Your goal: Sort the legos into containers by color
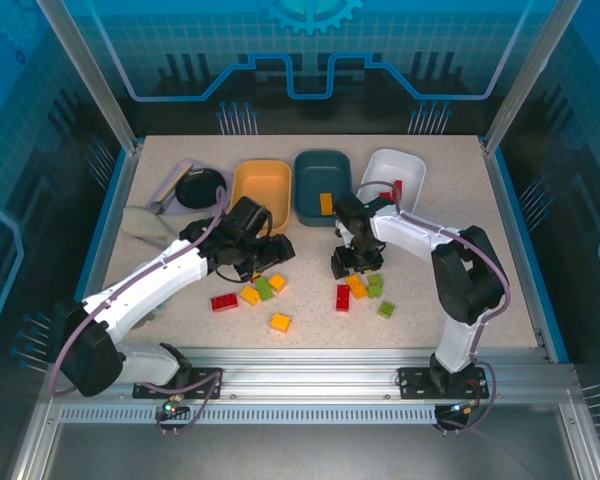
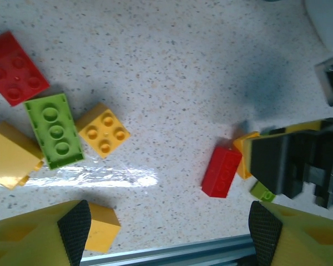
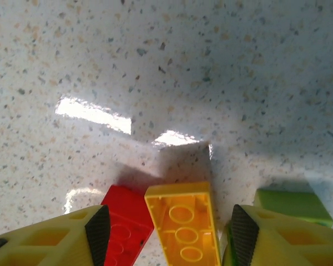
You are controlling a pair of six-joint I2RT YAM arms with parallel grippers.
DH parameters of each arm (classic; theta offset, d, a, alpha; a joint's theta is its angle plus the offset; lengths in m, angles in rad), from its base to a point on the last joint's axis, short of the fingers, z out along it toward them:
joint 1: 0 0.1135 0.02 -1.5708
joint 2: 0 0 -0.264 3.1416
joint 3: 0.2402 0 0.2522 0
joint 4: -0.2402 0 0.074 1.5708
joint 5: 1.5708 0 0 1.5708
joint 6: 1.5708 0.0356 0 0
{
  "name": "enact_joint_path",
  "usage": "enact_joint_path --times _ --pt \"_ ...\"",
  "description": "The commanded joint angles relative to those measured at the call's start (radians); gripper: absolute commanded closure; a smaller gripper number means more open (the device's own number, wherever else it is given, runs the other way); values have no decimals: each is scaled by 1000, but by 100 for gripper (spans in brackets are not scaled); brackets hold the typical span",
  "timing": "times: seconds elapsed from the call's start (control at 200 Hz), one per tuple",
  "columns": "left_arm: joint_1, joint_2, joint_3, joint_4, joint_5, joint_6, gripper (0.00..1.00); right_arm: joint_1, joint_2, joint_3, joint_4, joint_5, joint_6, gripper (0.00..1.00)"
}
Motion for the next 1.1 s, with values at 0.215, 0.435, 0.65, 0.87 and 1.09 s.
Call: enact_joint_path --times 0.215,0.435,0.65,0.87,1.09 --pt "-19 -21 -5 31 -1 -21 22 31 73 24 -7 37 -23 42" --pt "-21 -16 -6 35 2 -20 21 37 71 -19 5 62 -3 44" --pt "-22 -16 -9 47 5 -23 22 36 60 -49 7 94 -11 51" --pt "-29 -14 -10 48 0 -24 21 38 48 -57 25 102 -11 64" --pt "-29 -36 18 12 -53 -9 22 43 -69 30 1 110 32 70"
